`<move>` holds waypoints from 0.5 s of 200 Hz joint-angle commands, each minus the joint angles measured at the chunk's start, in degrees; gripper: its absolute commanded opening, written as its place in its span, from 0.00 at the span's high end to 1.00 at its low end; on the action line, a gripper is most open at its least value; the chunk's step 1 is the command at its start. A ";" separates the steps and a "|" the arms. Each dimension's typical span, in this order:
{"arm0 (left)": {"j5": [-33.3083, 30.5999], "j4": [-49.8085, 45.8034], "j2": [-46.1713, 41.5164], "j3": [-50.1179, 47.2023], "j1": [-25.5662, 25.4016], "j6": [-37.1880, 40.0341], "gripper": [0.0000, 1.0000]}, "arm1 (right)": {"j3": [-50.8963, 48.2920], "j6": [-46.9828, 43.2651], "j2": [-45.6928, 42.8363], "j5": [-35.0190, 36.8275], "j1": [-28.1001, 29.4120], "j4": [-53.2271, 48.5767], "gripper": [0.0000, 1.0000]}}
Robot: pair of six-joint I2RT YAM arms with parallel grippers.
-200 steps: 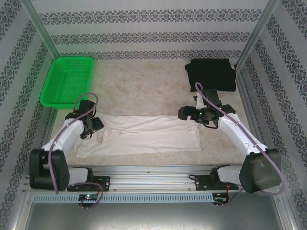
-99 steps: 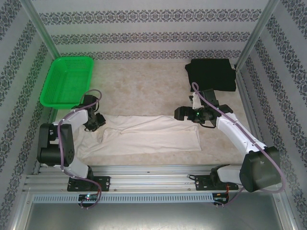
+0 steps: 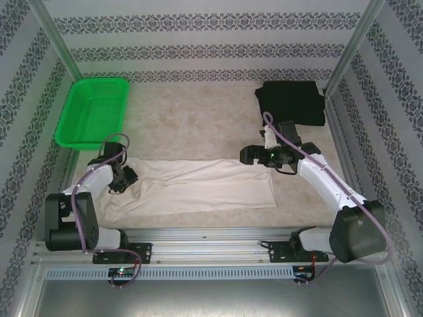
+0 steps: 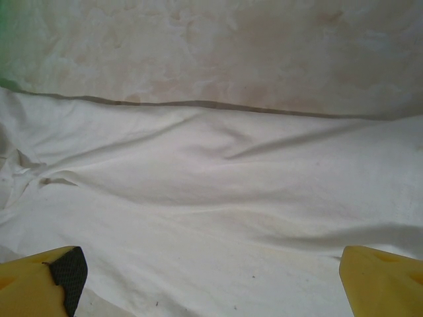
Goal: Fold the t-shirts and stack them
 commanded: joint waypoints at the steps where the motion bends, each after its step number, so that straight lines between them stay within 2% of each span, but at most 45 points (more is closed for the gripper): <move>1: 2.70 -0.48 -1.19 -1.87 0.46 0.33 0.60 | 1.81 -1.58 1.36 -0.24 0.41 -0.11 0.02; 24: 6.02 1.04 -1.90 -1.48 0.23 0.62 0.58 | 2.12 -1.82 1.85 -0.42 0.46 -0.10 0.02; 68: 0.62 -4.48 1.55 3.37 -0.77 4.34 0.59 | 2.21 -2.39 1.63 -0.59 0.36 -0.26 0.02; 100: 1.58 -3.82 4.45 5.30 -1.65 4.47 0.61 | 2.08 -2.65 1.72 -0.77 0.39 -0.38 0.02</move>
